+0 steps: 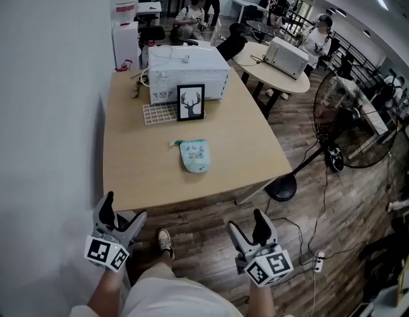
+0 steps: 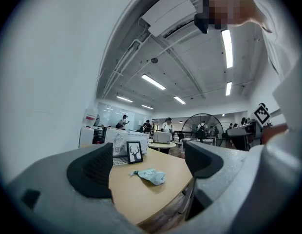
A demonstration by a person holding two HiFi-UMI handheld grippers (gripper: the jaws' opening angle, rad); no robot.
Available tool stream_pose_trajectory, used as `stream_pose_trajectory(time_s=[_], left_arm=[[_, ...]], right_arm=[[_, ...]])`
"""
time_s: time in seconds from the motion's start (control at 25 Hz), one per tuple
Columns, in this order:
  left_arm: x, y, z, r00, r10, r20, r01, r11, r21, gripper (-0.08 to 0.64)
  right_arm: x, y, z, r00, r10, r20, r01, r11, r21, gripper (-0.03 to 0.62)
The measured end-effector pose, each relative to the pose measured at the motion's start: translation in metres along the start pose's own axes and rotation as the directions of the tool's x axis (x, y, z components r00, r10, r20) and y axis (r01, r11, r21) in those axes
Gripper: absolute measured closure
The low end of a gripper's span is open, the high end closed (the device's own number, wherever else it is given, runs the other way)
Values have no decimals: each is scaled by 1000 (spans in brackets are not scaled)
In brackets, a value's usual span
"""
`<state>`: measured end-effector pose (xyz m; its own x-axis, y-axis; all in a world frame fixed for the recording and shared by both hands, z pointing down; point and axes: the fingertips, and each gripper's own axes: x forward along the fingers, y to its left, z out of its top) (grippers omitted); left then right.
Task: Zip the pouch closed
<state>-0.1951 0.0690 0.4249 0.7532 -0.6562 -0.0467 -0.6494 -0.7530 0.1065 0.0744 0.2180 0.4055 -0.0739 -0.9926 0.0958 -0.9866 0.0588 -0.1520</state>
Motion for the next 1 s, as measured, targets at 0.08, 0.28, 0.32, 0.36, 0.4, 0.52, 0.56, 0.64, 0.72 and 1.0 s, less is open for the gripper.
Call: stream_pose_trajectory(time_s=[0.08,0.28,0.32,0.36,0.4,0.52,0.56,0.64,0.72,1.0], left_arm=[[36,10,-8,1000,-25,-12,25,1000,-7,103],[122,45,-17,996,-91,-20,91,996,-10,104],[136,53,-19,995,-98,-22,97,995,-23,103],[150,62,-23,994,-105,-25,104,994,-37,104],[161,71,-26,993,-112,-30,111,993,-48,104],[191,96,-35,990,-136,-42,133,989,-63,104],[200,103,-39,989,-143,-49,139,988,-67,104],[218,111,-46,986,-155,-67,151,986,-73,103],[233,111,-52,982,-170,-83,164,984,-76,104],[265,105,-60,983,-176,-55,172,983,-72,107]], right_arm=[[26,-12,8,1000,-8,-9,8,1000,-7,241],[105,-27,46,1000,2,-20,-4,998,-65,241],[121,-30,53,1000,0,-23,-2,998,-70,241],[136,-33,58,1000,-2,-29,0,997,-72,241],[151,-35,62,999,-3,-38,0,997,-76,241],[189,-36,68,998,-5,-57,-1,995,-99,241],[199,-37,70,998,-7,-57,1,995,-103,241],[214,-40,73,999,-12,-52,7,995,-100,241],[222,-48,73,998,-23,-52,18,996,-93,241],[237,-84,63,999,-12,-52,11,1000,-12,241]])
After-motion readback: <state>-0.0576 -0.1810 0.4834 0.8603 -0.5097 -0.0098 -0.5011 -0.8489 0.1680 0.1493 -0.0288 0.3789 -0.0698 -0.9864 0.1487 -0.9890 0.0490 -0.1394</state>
